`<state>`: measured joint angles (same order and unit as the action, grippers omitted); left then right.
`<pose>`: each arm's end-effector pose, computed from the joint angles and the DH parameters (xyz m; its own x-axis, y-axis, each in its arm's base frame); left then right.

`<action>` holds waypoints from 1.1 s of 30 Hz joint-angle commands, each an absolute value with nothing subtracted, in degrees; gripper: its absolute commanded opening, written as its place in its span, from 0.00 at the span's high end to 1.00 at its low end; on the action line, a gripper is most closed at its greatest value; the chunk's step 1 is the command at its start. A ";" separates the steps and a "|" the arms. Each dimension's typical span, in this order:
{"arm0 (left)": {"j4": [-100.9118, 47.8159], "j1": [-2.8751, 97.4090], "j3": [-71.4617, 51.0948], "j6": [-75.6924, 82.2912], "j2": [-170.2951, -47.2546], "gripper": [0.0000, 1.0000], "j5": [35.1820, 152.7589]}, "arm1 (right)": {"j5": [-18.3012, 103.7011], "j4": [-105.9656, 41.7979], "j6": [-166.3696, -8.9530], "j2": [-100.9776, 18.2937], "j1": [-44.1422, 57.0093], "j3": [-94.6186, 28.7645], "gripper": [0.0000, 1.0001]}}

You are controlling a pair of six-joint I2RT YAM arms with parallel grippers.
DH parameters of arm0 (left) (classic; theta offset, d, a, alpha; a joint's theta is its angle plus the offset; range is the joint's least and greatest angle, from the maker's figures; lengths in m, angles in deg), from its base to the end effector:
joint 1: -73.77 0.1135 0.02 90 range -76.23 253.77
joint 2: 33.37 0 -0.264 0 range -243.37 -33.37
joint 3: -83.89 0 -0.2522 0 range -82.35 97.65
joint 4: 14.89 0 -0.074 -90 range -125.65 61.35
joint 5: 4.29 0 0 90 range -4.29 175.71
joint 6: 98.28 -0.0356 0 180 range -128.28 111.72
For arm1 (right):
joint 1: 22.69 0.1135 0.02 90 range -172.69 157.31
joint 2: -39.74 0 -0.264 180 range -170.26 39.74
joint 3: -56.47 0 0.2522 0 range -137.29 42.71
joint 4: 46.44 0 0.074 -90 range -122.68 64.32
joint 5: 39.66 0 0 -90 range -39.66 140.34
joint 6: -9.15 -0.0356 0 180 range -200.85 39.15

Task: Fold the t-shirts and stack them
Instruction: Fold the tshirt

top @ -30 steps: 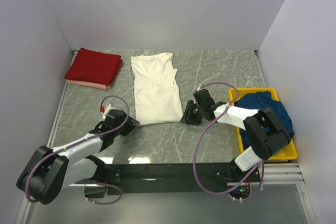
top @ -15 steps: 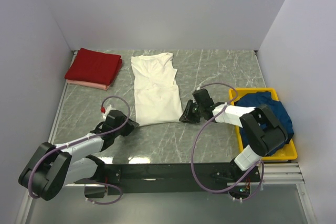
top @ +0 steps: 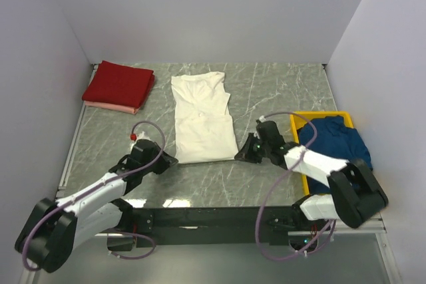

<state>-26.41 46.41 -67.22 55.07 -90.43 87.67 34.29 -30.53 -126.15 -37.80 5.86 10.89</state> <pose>0.1621 -0.0852 0.1460 -0.6858 -0.6509 -0.3256 -0.2904 0.6550 -0.6976 0.2145 0.1279 0.1575 -0.9005 0.2877 -0.3261 0.0254 0.7834 0.6210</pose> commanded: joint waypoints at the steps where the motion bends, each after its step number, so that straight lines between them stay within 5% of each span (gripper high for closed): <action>1: -32.16 44.16 -66.79 53.07 -85.06 0.99 90.45 | 32.68 -29.07 -126.02 -30.15 5.96 17.01 1.00; 13: -41.92 27.02 -69.26 59.83 -72.92 0.99 87.65 | 35.05 -17.48 -130.86 -0.18 10.44 29.26 1.00; 33: -47.64 23.40 -53.80 53.42 -77.48 0.99 80.18 | 43.66 -2.01 -124.27 -3.67 10.36 8.44 1.00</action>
<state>-47.33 23.05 -58.28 56.76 -76.26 83.03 40.58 -3.80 -126.89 -1.52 10.32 13.08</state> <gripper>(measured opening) 0.015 0.016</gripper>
